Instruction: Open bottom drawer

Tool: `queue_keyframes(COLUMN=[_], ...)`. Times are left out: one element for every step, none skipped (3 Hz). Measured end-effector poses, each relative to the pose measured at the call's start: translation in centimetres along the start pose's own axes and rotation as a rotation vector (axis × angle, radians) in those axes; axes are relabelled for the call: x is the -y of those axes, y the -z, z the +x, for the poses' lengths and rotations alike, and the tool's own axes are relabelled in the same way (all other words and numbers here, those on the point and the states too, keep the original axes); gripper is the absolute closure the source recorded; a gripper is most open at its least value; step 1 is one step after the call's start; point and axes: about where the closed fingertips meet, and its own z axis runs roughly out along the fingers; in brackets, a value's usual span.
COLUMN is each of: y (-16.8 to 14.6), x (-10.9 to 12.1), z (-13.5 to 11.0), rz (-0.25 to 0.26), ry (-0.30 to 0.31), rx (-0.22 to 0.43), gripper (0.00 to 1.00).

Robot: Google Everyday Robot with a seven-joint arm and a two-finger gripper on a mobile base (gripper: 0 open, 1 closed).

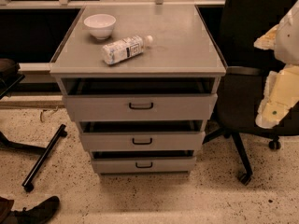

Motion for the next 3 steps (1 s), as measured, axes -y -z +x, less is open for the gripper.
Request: queue_keyframes(y=[0.0, -1.4, -6.7], x=[0.0, 0.2, -0.4], z=[0.0, 0.4, 1.6], rz=[0.0, -0.018, -0.067], ry=[0.0, -0.009, -0.012], rx=[0.0, 0.025, 0.078], gripper=[0.0, 0.0, 0.0])
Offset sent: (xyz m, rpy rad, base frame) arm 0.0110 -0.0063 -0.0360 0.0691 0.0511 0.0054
